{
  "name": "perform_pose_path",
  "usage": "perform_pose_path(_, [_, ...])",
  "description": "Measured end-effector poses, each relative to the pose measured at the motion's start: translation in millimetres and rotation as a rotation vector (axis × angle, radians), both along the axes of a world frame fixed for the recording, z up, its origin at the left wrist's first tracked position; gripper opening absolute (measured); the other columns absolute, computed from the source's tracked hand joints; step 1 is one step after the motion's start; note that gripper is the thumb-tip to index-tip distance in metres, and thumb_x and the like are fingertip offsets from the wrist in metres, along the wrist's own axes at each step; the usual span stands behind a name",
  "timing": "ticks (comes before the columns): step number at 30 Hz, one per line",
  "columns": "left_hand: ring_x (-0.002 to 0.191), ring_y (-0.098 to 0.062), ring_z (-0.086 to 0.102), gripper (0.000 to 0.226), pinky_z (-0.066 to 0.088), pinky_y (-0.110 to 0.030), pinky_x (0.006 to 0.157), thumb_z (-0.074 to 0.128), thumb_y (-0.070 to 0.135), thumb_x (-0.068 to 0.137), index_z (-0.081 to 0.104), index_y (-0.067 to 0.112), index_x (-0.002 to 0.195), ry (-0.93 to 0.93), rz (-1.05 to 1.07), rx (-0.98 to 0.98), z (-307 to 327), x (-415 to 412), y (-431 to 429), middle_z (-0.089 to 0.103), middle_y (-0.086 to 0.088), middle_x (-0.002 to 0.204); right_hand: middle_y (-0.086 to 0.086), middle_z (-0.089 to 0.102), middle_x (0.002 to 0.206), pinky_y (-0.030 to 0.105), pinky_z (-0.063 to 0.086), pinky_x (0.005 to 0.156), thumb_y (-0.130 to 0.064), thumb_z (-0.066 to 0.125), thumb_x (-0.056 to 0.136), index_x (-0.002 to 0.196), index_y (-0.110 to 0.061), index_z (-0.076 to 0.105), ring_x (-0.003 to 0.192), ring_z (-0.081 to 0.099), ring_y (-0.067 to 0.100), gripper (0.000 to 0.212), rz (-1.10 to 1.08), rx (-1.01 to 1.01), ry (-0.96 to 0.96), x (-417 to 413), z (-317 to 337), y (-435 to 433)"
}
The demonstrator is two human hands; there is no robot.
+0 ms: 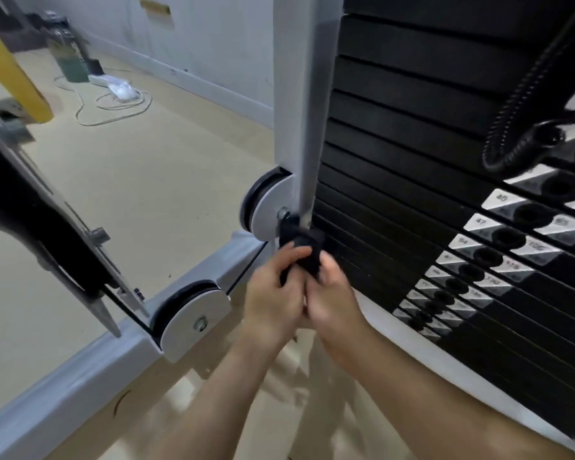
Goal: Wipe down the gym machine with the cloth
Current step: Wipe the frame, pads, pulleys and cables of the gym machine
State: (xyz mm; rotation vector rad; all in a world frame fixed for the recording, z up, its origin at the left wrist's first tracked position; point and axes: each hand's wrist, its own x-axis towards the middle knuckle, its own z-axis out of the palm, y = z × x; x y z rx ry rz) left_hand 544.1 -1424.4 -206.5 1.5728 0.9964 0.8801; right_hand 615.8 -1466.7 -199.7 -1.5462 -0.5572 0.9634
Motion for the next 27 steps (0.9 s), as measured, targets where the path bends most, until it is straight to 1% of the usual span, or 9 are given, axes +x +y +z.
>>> perform_pose_path(5, [0.098, 0.007, 0.049, 0.036, 0.031, 0.005, 0.081, 0.049, 0.006, 0.094, 0.063, 0.015, 0.126, 0.260, 0.014, 0.607, 58, -22, 34, 0.060, 0.009, 0.115, -0.002, 0.064, 0.114, 0.029, 0.047, 0.093, -0.016, 0.059, 0.085, 0.129, -0.038, 0.047, 0.106, 0.060, 0.013, 0.050, -0.152, 0.228, -0.559, -1, 35, 50])
perform_pose_path(9, [0.092, 0.011, 0.051, 0.028, 0.035, -0.004, 0.071, 0.052, 0.012, 0.092, 0.065, 0.011, 0.117, 0.380, 0.025, 0.678, 62, -21, 52, 0.053, 0.015, 0.098, -0.008, 0.055, 0.122, 0.006, 0.035, 0.091, -0.011, 0.052, 0.093, 0.139, -0.035, 0.047, 0.102, 0.049, -0.005, 0.052, -0.149, 0.191, -0.774, -9, 18, 61])
perform_pose_path(11, [0.105, -0.017, 0.055, 0.028, 0.046, -0.025, 0.080, 0.057, 0.013, 0.089, 0.066, 0.012, 0.116, 0.548, -0.028, 0.813, 51, -23, 51, 0.059, -0.004, 0.112, -0.007, 0.063, 0.116, 0.011, 0.046, 0.087, -0.010, 0.055, 0.094, 0.126, -0.028, 0.064, 0.103, 0.059, -0.001, 0.037, -0.204, 0.194, -0.673, -12, 4, 59])
perform_pose_path(13, [0.098, -0.032, 0.056, 0.025, 0.048, -0.035, 0.075, 0.064, 0.011, 0.085, 0.069, 0.010, 0.110, 0.731, -0.070, 0.904, 35, -34, 47, 0.059, -0.013, 0.107, -0.008, 0.070, 0.098, 0.010, 0.051, 0.071, -0.010, 0.058, 0.094, 0.108, -0.024, 0.073, 0.093, 0.068, 0.006, 0.025, -0.163, 0.126, -0.489, -19, -5, 48])
perform_pose_path(15, [0.091, -0.029, 0.056, 0.028, 0.050, -0.033, 0.070, 0.065, 0.008, 0.084, 0.068, 0.010, 0.112, 0.770, -0.125, 0.877, 26, -44, 39, 0.058, -0.010, 0.102, -0.015, 0.066, 0.106, 0.007, 0.050, 0.079, -0.004, 0.056, 0.094, 0.118, -0.030, 0.064, 0.098, 0.064, 0.002, 0.036, -0.063, 0.101, -0.315, -29, -7, 39])
perform_pose_path(17, [0.093, -0.026, 0.055, 0.041, 0.052, -0.032, 0.072, 0.066, 0.007, 0.085, 0.061, 0.009, 0.125, 0.657, -0.144, 0.849, 29, -43, 38, 0.056, -0.010, 0.108, -0.013, 0.063, 0.121, 0.012, 0.048, 0.094, -0.007, 0.054, 0.094, 0.126, -0.034, 0.060, 0.108, 0.059, -0.003, 0.042, -0.190, 0.210, -0.298, -29, 5, 38])
perform_pose_path(19, [0.097, -0.024, 0.054, 0.048, 0.049, -0.024, 0.076, 0.068, 0.011, 0.086, 0.056, 0.008, 0.132, 0.532, -0.056, 0.944, 42, -32, 47, 0.056, -0.012, 0.114, -0.007, 0.057, 0.128, 0.010, 0.040, 0.100, -0.012, 0.050, 0.093, 0.131, -0.033, 0.056, 0.115, 0.054, 0.000, 0.044, -0.360, 0.339, -0.472, -21, 26, 51])
perform_pose_path(22, [0.106, -0.027, 0.053, 0.044, 0.047, -0.027, 0.082, 0.059, 0.017, 0.091, 0.055, 0.012, 0.135, 0.499, -0.006, 0.845, 51, -28, 58, 0.055, -0.014, 0.123, 0.005, 0.042, 0.143, 0.017, 0.032, 0.108, -0.006, 0.044, 0.094, 0.142, -0.025, 0.047, 0.129, 0.043, 0.013, 0.052, -0.291, 0.227, -0.583, -22, 32, 68])
perform_pose_path(27, [0.091, -0.014, 0.060, 0.034, 0.044, -0.020, 0.072, 0.060, 0.017, 0.089, 0.063, 0.027, 0.121, 0.457, -0.074, 0.556, 34, -44, 53, 0.060, 0.004, 0.104, -0.004, 0.051, 0.127, -0.003, 0.035, 0.080, -0.008, 0.051, 0.091, 0.134, -0.028, 0.057, 0.093, 0.053, -0.011, 0.048, -0.268, 0.082, -0.386, -33, 17, 57])
